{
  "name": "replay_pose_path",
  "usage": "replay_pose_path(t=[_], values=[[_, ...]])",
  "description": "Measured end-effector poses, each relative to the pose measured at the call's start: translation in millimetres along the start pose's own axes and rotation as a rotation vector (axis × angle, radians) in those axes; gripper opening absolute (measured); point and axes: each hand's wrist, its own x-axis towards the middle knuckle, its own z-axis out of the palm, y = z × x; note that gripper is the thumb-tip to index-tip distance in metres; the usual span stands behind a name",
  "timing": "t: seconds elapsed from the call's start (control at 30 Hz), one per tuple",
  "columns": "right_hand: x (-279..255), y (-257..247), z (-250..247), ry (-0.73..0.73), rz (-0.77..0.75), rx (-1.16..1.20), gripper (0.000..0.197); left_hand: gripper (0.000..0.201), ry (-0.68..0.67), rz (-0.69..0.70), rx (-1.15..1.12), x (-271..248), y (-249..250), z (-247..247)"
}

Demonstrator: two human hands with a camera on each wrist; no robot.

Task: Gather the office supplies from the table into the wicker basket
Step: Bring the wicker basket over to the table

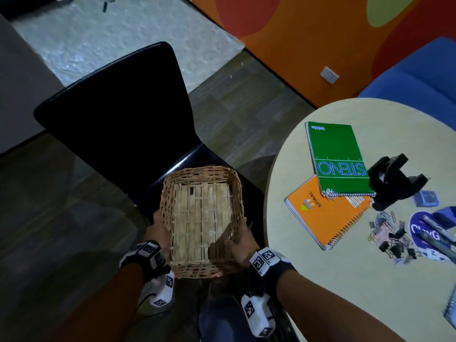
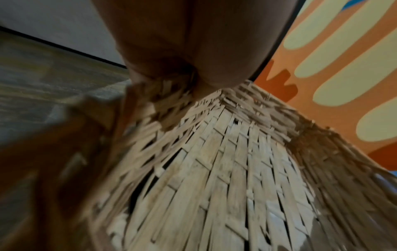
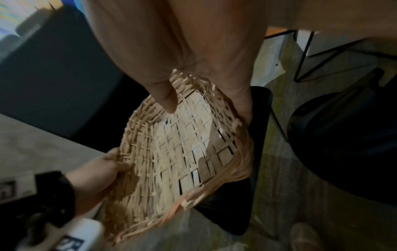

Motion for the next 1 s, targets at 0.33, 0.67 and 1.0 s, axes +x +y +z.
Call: replay_pose_path(t=[0.33,0.67,1.0], values=[[-114.6,-4.5,-81.7,0.122,-0.372,0.319,0.085,0.044,0.031,0.521,-0.049,-142.2,90.6,-82.5],[-212.8,158.9,-222.9,0.690,-0.399,0.151,0.038,0.103,-0.370,0.518,-0.324,-257.7,145.8,-6.1],[-246.2,321.1,-263.3,0.755,-0.211,-0.077,0.034,0.029,-0.668,0.750,0.378,-295.9,153.0,150.5]])
